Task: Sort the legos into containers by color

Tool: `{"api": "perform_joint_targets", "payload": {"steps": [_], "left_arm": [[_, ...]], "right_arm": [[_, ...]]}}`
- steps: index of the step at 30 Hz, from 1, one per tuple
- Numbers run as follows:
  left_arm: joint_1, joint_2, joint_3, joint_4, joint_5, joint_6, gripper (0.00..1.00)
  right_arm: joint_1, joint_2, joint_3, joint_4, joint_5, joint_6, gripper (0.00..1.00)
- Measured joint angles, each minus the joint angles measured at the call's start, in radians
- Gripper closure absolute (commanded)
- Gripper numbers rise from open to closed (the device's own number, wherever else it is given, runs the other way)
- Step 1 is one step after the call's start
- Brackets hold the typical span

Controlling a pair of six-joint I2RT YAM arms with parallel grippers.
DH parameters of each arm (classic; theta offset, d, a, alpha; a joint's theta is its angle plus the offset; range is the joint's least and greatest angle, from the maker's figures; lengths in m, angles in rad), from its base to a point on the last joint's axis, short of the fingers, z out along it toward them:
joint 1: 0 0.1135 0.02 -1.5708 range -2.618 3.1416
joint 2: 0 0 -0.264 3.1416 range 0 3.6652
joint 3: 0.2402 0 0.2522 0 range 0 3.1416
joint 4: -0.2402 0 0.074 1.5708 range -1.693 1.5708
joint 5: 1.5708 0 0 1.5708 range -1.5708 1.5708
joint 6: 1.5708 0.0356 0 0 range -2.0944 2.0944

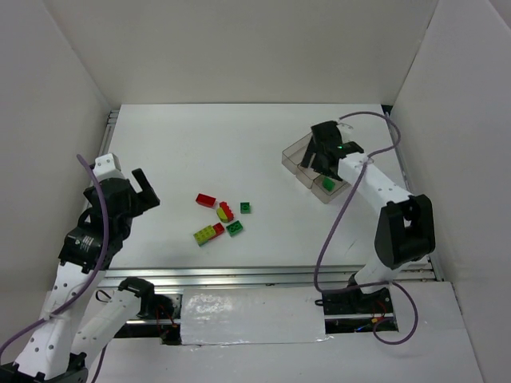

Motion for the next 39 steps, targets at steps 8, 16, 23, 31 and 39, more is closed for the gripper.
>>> {"api": "perform_joint_targets", "payload": {"steps": [8, 16, 23, 31, 39], "left_arm": [[0.024, 0.001, 0.000, 0.000, 0.002, 0.000, 0.00], [0.026, 0.001, 0.000, 0.000, 0.002, 0.000, 0.01], [0.027, 0.000, 0.000, 0.000, 0.003, 0.000, 0.01], [0.028, -0.002, 0.000, 0.000, 0.003, 0.000, 0.01], [0.028, -0.009, 0.000, 0.000, 0.003, 0.000, 0.00]], "right_arm": [[0.437, 0.016, 0.107, 0.025, -0.054, -0.033, 0.00], [0.553, 0.353, 0.363, -0.021, -0.034, -0.020, 0.09], [0.559, 0.460, 0.388, -0.074, -0.053, -0.007, 0.17], [0.592, 0.460, 0.352, -0.063, -0.082, 0.019, 0.25], [0.598, 0.460, 0.274, -0.055, -0.094, 0.053, 0.59]]}}
